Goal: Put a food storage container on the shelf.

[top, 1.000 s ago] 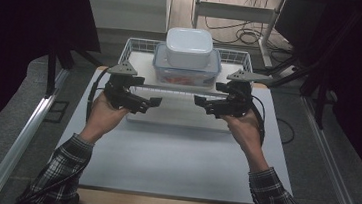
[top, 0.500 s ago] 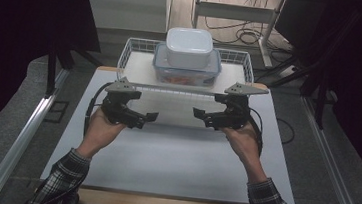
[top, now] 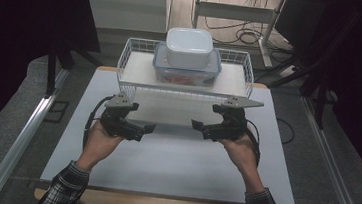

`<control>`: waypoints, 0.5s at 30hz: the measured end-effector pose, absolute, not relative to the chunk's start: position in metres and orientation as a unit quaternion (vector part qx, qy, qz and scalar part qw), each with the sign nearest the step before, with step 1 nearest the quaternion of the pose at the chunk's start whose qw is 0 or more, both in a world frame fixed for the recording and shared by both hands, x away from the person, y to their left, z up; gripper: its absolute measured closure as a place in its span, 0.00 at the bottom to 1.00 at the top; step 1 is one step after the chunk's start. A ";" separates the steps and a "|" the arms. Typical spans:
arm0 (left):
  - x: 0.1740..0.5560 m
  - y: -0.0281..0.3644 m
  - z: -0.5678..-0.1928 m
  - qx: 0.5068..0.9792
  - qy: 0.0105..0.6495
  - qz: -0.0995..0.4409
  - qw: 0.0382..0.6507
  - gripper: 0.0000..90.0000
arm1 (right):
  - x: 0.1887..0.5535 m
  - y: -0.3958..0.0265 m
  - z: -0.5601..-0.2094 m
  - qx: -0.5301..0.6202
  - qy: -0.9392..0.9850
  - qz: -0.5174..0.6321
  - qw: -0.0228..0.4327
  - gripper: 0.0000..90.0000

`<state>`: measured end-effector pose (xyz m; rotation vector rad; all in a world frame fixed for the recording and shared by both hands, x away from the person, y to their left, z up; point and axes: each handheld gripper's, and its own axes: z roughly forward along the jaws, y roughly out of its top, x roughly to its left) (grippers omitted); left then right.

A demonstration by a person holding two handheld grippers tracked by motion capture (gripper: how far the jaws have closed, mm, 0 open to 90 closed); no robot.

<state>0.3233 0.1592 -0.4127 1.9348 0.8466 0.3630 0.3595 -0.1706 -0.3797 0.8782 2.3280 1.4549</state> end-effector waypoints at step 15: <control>0.312 0.163 -0.433 0.794 0.355 0.150 0.469 0.04 | 0.349 -0.177 -0.401 0.304 0.807 0.491 0.124 0.02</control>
